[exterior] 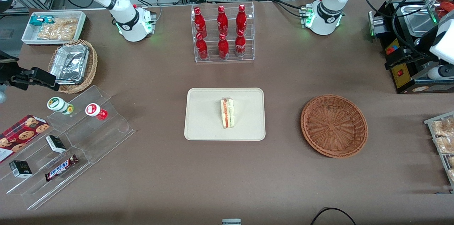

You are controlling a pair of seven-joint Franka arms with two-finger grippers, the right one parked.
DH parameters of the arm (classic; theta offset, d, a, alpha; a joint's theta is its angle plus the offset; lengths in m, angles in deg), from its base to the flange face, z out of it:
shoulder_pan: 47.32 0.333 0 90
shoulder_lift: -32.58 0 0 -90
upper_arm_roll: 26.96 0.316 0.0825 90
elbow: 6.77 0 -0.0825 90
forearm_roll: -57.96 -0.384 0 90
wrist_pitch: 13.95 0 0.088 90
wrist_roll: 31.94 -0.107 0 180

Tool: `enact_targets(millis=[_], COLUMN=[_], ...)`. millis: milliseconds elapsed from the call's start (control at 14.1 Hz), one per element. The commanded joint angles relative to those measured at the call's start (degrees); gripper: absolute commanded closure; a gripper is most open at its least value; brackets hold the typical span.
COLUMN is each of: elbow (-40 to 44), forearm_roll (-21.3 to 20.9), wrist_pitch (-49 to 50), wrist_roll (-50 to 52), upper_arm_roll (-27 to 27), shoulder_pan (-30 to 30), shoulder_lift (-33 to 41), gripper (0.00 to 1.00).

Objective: Place sandwich from basket to tray

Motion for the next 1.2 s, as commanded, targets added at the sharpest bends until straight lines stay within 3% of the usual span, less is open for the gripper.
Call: enact_targets(millis=[0,1134], elbow=[0.13,0.22], forearm_roll=[0.39,0.21], wrist_pitch=[0.18,-1.58], wrist_roll=[-0.95,-0.69], upper_arm_roll=[-0.42,-0.42], shoulder_pan=[0.44,0.44], shoulder_lift=[2.09,1.83], gripper=[0.01,0.00])
